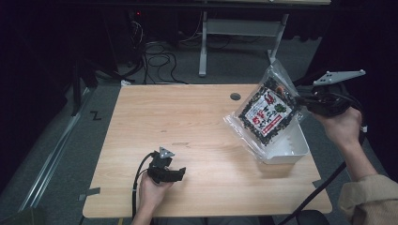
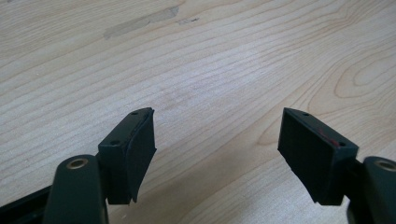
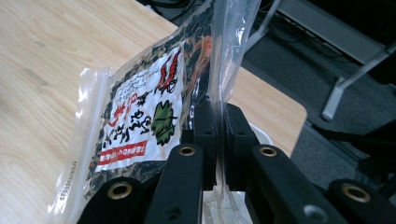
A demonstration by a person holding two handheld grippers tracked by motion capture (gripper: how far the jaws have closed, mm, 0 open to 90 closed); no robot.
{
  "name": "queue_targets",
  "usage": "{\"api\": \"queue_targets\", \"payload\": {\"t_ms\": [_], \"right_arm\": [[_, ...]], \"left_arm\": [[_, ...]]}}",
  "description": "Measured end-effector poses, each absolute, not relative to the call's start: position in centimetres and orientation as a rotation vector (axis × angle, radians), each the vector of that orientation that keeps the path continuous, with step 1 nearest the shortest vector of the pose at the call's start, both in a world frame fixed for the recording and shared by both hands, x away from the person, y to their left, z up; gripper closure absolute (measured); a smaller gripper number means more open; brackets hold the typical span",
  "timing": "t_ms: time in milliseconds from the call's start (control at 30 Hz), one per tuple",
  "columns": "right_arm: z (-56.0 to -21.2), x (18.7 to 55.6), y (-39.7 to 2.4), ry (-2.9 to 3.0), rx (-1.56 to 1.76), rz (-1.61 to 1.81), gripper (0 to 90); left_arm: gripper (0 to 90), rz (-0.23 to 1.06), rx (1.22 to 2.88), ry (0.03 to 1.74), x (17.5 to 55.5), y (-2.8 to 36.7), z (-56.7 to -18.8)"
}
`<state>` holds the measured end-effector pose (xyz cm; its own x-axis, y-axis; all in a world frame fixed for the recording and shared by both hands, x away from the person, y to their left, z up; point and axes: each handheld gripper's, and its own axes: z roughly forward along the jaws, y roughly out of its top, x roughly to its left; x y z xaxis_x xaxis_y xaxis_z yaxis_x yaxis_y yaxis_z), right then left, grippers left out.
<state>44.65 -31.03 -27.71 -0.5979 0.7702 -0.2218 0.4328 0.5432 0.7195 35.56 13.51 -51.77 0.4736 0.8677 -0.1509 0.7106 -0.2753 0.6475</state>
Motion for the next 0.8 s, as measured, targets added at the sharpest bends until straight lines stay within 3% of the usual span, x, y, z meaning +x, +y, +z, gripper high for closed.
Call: {"api": "queue_targets", "payload": {"t_ms": [800], "right_arm": [[-27.8, 44.8, -34.9, 2.157, 1.061, 0.809, 87.4]], "left_arm": [[30.8, 0.298, 2.06, 1.258, 35.3, 13.1, -51.6]]}}
